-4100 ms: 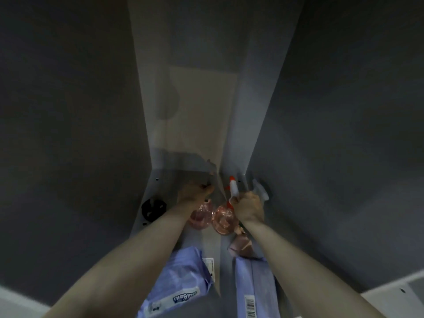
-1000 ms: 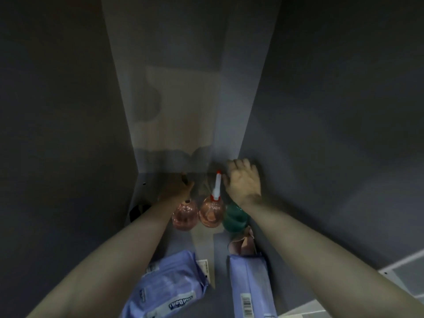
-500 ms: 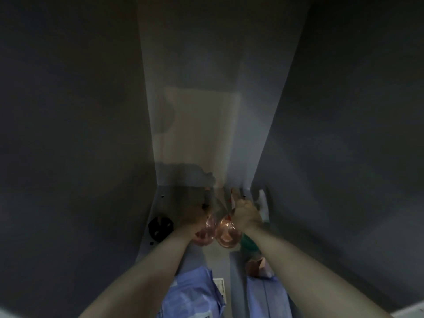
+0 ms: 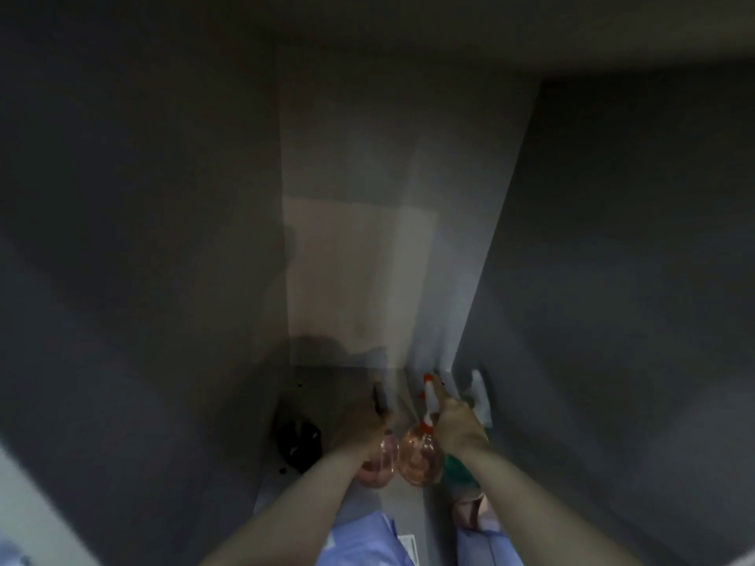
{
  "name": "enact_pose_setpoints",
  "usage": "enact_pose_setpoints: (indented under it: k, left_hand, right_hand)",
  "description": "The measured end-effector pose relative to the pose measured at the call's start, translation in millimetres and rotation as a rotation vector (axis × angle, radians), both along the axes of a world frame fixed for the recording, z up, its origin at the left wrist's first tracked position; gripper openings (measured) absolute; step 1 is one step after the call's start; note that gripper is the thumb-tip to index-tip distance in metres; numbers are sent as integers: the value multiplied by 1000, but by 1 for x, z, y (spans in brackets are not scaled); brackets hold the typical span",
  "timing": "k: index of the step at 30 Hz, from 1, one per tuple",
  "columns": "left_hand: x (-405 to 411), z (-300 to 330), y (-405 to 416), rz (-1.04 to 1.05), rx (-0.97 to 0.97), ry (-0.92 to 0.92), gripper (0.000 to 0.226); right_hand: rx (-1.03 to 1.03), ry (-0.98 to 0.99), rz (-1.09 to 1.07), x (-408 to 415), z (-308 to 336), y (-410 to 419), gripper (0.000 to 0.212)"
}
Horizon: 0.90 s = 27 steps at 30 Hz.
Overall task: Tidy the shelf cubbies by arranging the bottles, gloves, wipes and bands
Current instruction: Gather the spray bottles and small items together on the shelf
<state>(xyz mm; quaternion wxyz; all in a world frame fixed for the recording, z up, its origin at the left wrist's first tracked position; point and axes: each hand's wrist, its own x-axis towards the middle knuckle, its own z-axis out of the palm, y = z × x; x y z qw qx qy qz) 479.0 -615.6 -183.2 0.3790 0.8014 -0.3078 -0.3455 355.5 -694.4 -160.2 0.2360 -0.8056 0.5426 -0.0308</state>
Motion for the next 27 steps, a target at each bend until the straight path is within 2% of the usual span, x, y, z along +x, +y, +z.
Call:
enact_pose_setpoints:
  k: [4,6,8,9,12,15,18,23,27]
  left_hand:
    - [3,0,-2,-66,24,-119,40]
    - [2,5,2,-104,41,-47,32]
    - [3,5,8,-124,63,-63,26]
    - [4,4,11,-106,52,-80,31]
    - [-1,11,21,-71,-24,-206,55]
    - [-9,34,44,-23,-113,-220,47]
    - [-22,63,82,78,-242,-247,43]
    - [-61,94,165,124,-415,-245,59]
    - [-99,99,244,211,-651,-127,42]
  right_hand:
    - [45,12,-21,-2,1,14,36]
    - [10,12,4,-6,3,20,45]
    - [-18,-1,20,-9,8,28,53]
    - [-20,-22,28,-11,12,32,55]
    - [-4,-213,31,-18,22,43,61]
    - [29,-471,66,-30,27,59,67]
    - [125,-619,76,-50,33,83,72]
    - [200,-841,132,-84,69,155,77]
    - [274,-952,164,-112,74,216,71]
